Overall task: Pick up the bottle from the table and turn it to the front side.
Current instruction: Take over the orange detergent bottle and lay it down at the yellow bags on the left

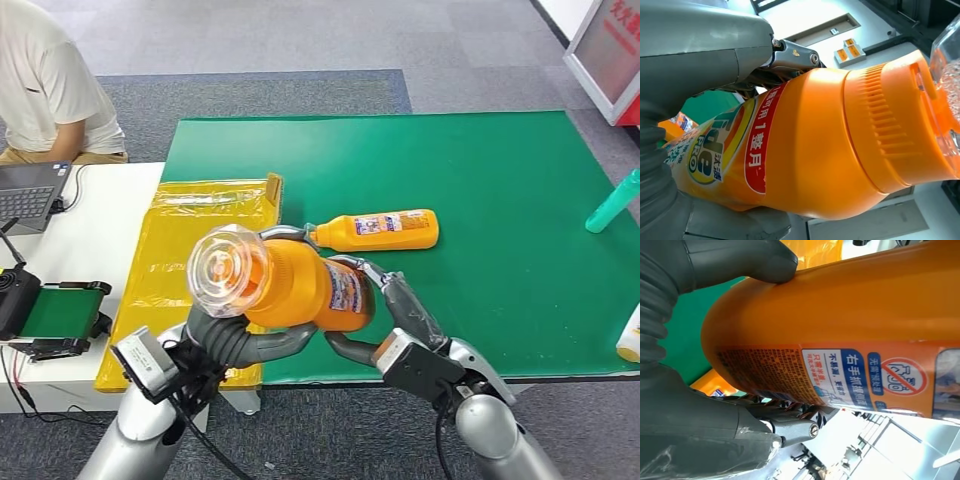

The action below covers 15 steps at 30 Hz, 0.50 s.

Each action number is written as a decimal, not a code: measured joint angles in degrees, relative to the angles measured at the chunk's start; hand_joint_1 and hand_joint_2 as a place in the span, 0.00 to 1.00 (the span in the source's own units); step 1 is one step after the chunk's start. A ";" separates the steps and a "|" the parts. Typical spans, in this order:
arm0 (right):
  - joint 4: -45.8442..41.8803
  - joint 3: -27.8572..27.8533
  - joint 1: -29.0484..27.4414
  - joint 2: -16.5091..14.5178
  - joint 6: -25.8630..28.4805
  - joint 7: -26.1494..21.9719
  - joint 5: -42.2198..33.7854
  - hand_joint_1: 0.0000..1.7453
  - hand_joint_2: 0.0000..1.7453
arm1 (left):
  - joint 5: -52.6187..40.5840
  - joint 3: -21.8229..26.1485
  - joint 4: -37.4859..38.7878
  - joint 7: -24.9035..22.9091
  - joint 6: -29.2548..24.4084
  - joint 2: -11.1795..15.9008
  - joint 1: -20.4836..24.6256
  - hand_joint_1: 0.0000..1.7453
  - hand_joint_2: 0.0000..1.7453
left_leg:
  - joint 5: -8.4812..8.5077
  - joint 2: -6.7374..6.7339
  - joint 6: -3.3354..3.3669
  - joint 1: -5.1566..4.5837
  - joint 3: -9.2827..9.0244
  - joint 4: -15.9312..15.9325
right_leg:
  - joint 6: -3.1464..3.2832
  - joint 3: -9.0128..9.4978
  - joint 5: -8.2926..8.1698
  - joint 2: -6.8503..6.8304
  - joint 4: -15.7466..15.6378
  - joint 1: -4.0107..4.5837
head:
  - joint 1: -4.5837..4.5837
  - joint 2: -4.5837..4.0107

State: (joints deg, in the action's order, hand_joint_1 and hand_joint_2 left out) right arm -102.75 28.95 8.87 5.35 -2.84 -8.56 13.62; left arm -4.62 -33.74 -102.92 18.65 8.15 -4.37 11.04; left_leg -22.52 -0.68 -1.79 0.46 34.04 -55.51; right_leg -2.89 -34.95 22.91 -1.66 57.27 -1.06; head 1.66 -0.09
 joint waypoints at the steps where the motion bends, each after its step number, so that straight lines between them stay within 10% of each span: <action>1: -0.09 -0.12 -0.05 0.00 0.05 -0.02 -0.04 0.61 1.00 | 0.14 0.00 -0.03 0.13 -0.17 -0.01 -0.08 1.00 1.00 | 0.00 0.00 0.00 0.00 0.00 0.00 | 0.00 0.00 0.00 0.00 0.00 0.00 | 0.00 0.00; 4: -0.26 -0.58 -0.32 0.00 0.44 -0.02 -0.41 0.00 1.00 | 0.28 0.10 -0.13 0.48 -1.27 -0.01 -0.40 1.00 1.00 | 0.00 0.00 0.00 0.00 0.00 0.00 | 0.00 0.00 0.00 0.00 0.00 0.00 | 0.00 0.00; 15: -0.33 -3.63 -1.89 0.00 2.24 0.14 -1.56 0.00 1.00 | -5.04 1.80 -0.42 1.26 -7.88 0.13 -1.52 1.00 1.00 | 0.00 0.00 0.00 0.00 0.00 0.00 | 0.00 0.00 0.00 0.00 0.00 0.00 | 0.00 0.00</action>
State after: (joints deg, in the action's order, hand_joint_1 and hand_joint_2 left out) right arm -103.08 25.32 6.98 5.35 -0.60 -8.42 12.07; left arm -9.65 -31.94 -103.34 19.91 0.27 -4.24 9.52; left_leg -22.52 -0.68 -1.79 0.46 34.04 -55.51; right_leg -2.89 -34.95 22.91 -1.66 57.27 -1.06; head 1.66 -0.10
